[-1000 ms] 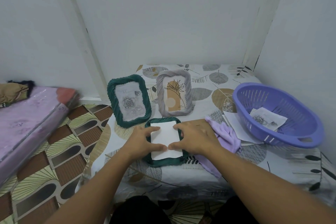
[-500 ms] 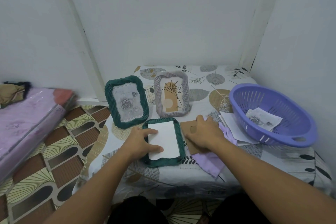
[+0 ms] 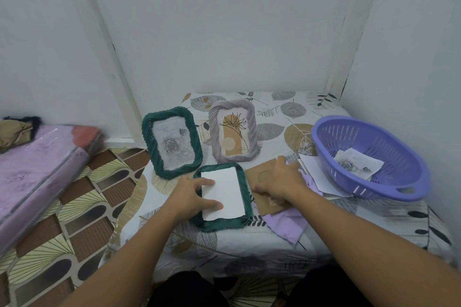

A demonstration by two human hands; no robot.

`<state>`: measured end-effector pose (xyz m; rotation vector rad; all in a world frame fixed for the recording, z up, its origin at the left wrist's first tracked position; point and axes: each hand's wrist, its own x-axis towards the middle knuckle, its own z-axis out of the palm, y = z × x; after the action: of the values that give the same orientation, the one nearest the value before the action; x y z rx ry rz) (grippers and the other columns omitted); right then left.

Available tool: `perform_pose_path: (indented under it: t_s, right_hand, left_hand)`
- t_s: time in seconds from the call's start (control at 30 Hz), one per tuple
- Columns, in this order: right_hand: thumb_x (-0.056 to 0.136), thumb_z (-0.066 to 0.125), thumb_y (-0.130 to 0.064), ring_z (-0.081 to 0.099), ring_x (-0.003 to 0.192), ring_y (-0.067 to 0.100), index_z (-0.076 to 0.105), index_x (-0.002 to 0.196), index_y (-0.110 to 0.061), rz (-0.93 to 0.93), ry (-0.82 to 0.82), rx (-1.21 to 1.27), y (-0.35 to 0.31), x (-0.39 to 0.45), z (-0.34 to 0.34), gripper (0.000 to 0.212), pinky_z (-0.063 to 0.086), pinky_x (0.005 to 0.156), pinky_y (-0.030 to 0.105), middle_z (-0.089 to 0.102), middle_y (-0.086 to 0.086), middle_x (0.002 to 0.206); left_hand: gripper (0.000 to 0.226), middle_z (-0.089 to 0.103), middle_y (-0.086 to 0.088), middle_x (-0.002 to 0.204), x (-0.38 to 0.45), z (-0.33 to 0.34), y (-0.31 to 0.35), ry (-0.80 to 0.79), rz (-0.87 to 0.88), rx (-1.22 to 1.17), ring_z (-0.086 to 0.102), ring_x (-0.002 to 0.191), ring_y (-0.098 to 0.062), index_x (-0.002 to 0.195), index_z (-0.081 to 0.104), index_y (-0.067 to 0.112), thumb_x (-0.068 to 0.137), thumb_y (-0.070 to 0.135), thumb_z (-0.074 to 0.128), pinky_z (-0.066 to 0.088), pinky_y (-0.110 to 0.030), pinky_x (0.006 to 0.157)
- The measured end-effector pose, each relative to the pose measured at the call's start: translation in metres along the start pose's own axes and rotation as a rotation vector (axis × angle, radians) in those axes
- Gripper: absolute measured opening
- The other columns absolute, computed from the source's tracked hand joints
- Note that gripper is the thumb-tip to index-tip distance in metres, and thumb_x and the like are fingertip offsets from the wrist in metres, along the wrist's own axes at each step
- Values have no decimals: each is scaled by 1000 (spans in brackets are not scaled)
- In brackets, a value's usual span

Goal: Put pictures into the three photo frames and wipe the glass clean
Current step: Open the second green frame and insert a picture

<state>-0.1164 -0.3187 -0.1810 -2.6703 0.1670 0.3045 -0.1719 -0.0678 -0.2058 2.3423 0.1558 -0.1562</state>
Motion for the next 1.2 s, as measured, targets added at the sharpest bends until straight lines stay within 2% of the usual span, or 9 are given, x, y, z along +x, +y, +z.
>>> perform_pose_path:
  t_s: [0.13,0.27,0.47,0.6,0.73,0.87,1.0,1.1,1.2]
  right_hand:
    - [72,83,-44,57,109,36,27,138,-13,-66,59,111,-6,1,-4,91,48,81,34,40,22,136]
    - [73,85,-44,55,110,35,27,142,-14,-47,61,268,-16,3,-16,95,49,89,37,38,18,136]
    - [53,88,-55,56,114,29,36,134,-16,-44,-28,509,-37,-3,-2,103,53,97,47,51,9,130]
    - [46,85,-61,57,113,26,36,139,-20,-71,-79,530,-49,-12,15,113,55,93,43,52,4,127]
    - [33,81,-73,62,106,21,43,133,-30,-99,-110,579,-59,-9,30,115,57,92,43,60,0,122]
    - [54,75,-69,65,105,21,46,128,-31,-130,-158,688,-69,-13,30,89,58,91,43,61,-1,121]
    - [89,51,-34,69,100,23,60,121,-28,-162,-203,749,-68,-15,24,34,59,89,45,71,2,113]
    - [91,51,-16,72,96,25,73,98,-24,-191,-232,731,-55,-12,22,25,58,93,47,77,1,99]
    - [90,63,-16,74,88,29,73,96,-24,-218,-269,665,-39,-8,25,15,58,93,47,78,6,91]
  left_hand:
    - [76,49,0,134,-3,-1,3,-2,0,4,53,112,-20,131,67,28,62,46,93,45,-30,86]
    - [78,46,-1,136,-3,0,2,1,-11,7,52,116,-22,129,66,34,58,53,93,48,-36,96]
    - [73,58,3,122,-6,-3,9,-25,-37,-160,57,107,-18,128,67,29,62,39,96,50,-31,81]
    - [51,55,6,80,-10,-6,10,20,-26,-349,55,71,-11,117,69,31,71,31,91,43,-22,61]
    - [14,68,4,78,-12,-10,8,136,-20,-391,61,76,-16,96,78,30,90,42,73,49,-35,71]
    - [26,74,4,81,-18,-15,20,101,-39,-500,64,84,-14,87,80,20,95,41,67,45,-30,73]
    - [21,69,12,65,-15,-15,22,128,-99,-596,58,68,-5,85,73,11,95,28,69,41,-25,66]
    - [18,66,9,63,-16,-14,18,138,-142,-649,57,57,-2,86,69,6,96,21,68,42,-18,57]
    - [19,72,-5,80,-18,-13,9,113,-155,-632,61,79,-18,83,72,5,93,20,71,43,-29,69]
